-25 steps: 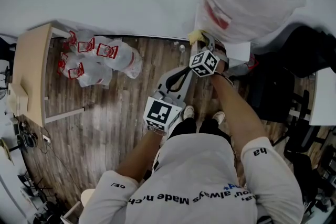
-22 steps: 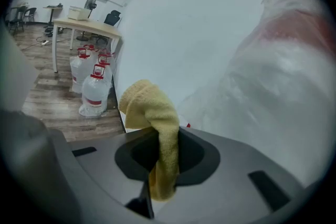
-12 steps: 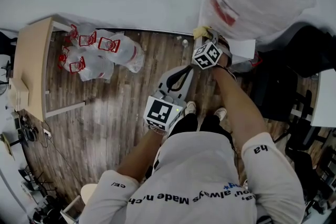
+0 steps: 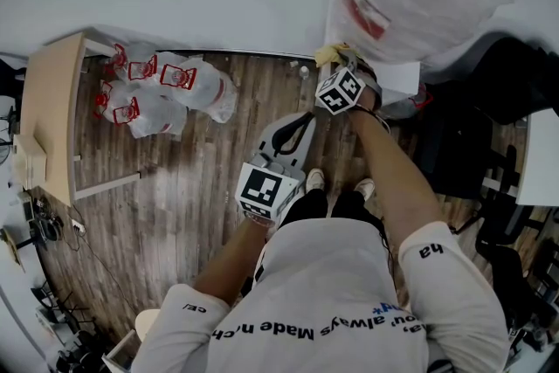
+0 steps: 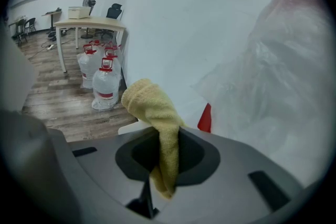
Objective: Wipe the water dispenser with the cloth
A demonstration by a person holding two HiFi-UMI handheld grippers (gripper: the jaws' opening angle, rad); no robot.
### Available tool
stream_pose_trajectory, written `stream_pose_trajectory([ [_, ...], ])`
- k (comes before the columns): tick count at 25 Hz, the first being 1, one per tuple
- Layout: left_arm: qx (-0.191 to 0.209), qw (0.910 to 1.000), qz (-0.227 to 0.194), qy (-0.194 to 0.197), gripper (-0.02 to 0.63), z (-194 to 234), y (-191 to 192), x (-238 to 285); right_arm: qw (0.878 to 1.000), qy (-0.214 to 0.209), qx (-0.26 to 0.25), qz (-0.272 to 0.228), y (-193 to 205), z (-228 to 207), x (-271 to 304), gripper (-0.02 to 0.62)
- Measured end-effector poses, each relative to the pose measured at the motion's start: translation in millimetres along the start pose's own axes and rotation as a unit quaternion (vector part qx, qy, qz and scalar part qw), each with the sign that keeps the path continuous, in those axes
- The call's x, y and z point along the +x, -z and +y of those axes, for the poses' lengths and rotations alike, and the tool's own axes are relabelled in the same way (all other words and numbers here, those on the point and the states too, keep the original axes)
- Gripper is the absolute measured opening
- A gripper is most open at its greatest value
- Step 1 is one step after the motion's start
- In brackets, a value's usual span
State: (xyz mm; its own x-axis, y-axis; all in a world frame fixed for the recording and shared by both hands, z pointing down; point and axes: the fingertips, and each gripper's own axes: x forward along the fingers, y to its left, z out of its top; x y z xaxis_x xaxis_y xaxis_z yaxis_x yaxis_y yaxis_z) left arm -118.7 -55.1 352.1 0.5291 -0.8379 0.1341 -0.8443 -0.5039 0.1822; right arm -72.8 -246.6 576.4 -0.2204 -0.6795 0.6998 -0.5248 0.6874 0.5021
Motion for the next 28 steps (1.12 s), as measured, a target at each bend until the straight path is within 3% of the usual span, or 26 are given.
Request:
stream_pose_trajectory([
  [20,0.004,0.9999,-0.010,-0.003,0.028,-8.3,-8.0,-14.8,1.000,-0.021,-0.011,0.007,15.6,35.9,-25.0,0.054],
  [24,0.005,0.9999,-0.014,-0.005,0.028,-9.8,-11.2,-17.5,0.999,-0.041,0.000,0.012,16.3,39.1,-27.4,0.058],
  [28,0.004,0.9998,-0.019,-0.004,0.028,-11.2,-14.5,-18.2,0.999,-0.037,-0.012,-0.009,8.2,30.7,-40.6,0.058],
])
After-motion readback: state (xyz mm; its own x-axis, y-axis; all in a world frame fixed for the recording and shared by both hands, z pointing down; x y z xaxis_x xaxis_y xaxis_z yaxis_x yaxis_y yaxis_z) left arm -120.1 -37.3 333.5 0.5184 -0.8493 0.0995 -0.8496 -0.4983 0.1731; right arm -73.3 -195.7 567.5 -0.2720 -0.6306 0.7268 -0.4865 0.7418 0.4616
